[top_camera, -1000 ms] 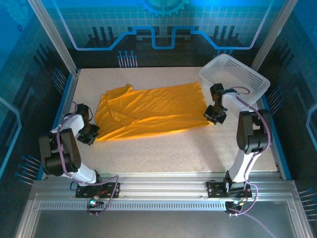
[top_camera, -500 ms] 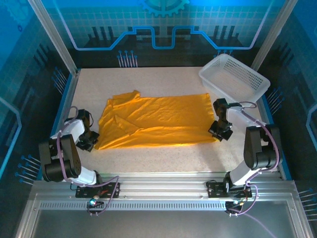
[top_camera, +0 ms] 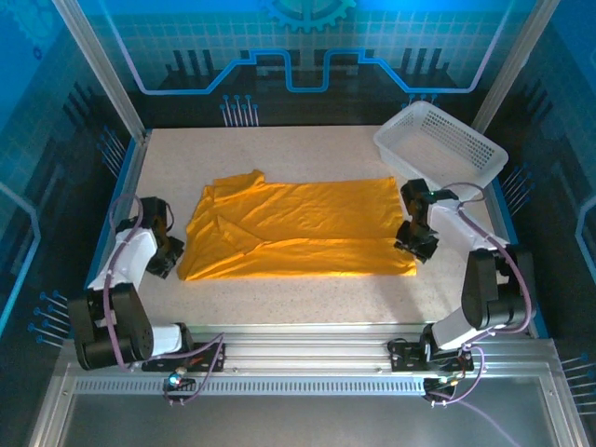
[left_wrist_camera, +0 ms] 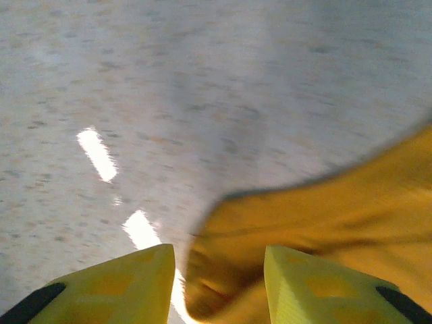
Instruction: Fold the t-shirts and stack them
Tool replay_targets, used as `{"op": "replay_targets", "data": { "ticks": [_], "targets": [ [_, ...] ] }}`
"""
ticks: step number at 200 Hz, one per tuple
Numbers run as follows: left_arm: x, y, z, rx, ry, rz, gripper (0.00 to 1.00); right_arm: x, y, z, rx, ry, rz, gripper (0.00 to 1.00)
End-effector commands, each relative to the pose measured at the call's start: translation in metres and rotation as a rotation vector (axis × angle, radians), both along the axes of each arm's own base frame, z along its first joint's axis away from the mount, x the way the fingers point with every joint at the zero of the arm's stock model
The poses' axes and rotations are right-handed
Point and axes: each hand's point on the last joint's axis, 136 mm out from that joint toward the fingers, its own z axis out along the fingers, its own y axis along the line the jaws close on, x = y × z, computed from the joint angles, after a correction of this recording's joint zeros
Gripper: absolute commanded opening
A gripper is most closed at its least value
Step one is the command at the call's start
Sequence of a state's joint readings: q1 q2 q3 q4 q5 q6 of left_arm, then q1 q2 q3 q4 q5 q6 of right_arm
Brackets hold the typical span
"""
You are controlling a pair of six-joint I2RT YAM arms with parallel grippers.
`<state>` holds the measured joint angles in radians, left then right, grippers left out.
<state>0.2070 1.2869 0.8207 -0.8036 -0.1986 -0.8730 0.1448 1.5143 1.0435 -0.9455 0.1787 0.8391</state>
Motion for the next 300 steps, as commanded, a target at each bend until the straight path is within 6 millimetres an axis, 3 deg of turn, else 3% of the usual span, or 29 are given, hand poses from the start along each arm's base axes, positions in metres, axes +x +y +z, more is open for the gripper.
{"op": "replay_targets", "data": {
  "ticks": [1,34,49,61,89,168,224,249,277,300],
  "targets": [
    [0.031,-0.048,0.014,-0.149,-0.116,-0.07,0.44,0.029,0.04,0.026,0.07,-0.153,0.218,0.45],
    [0.038,-0.139,-0.013,-0.416,-0.111,-0.072,0.53,0.051,0.143,0.043,0.399,-0.3,0.521,0.51],
    [0.041,-0.161,-0.024,-0.45,-0.12,-0.049,0.53,0.051,0.171,0.048,0.489,-0.315,0.588,0.53],
    [0.047,-0.17,-0.031,-0.457,-0.126,-0.043,0.53,0.051,0.182,0.051,0.523,-0.324,0.613,0.53],
    [0.061,-0.183,-0.036,-0.457,-0.121,-0.066,0.5,0.047,0.183,0.048,0.522,-0.31,0.611,0.53],
    [0.067,-0.191,-0.039,-0.449,-0.103,-0.048,0.35,0.039,0.165,0.035,0.501,-0.282,0.55,0.48],
    [0.073,-0.19,-0.034,-0.42,-0.11,-0.079,0.0,0.043,0.17,0.042,0.524,-0.306,0.554,0.4],
    [0.085,-0.192,-0.026,-0.398,-0.134,-0.123,0.0,0.044,0.169,0.044,0.522,-0.307,0.552,0.39],
    [0.111,-0.205,-0.014,-0.363,-0.156,-0.256,0.0,0.044,0.167,0.046,0.518,-0.306,0.549,0.38],
    [0.126,-0.213,-0.018,-0.303,-0.08,-0.384,0.0,0.044,0.165,0.046,0.52,-0.304,0.542,0.38]
  ]
}}
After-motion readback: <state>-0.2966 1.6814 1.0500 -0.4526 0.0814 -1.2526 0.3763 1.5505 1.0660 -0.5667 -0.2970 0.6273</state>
